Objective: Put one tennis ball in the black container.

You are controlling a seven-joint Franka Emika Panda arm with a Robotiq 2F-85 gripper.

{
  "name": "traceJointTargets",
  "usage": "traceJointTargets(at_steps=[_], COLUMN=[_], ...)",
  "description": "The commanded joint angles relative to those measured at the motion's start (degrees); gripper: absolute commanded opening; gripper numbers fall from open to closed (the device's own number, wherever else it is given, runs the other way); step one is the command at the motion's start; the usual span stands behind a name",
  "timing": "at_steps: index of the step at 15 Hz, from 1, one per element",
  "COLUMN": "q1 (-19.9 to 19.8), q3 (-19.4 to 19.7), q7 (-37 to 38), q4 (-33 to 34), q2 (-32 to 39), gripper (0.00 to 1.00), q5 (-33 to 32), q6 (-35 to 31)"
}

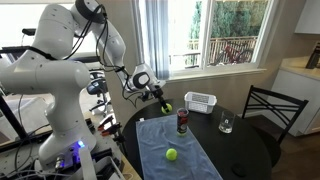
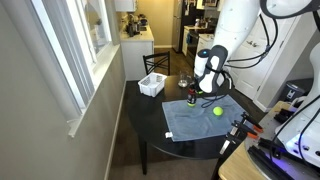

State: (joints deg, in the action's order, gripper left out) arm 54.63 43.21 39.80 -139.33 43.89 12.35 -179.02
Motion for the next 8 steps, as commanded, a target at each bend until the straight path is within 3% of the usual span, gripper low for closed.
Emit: traceJointTargets(at_steps=[1, 5, 8], q1=[3.2, 0.9, -2.6], q3=[5.0, 6.5, 5.5], q7=[-0.7, -0.5, -0.7], q4=[-1.9, 0.3, 2.4], q2=[-1.4, -0.7, -0.5], gripper=[0.43, 0.43, 0.43], q5=[3.0, 4.8, 5.4], q6=[-1.1, 0.3, -0.1])
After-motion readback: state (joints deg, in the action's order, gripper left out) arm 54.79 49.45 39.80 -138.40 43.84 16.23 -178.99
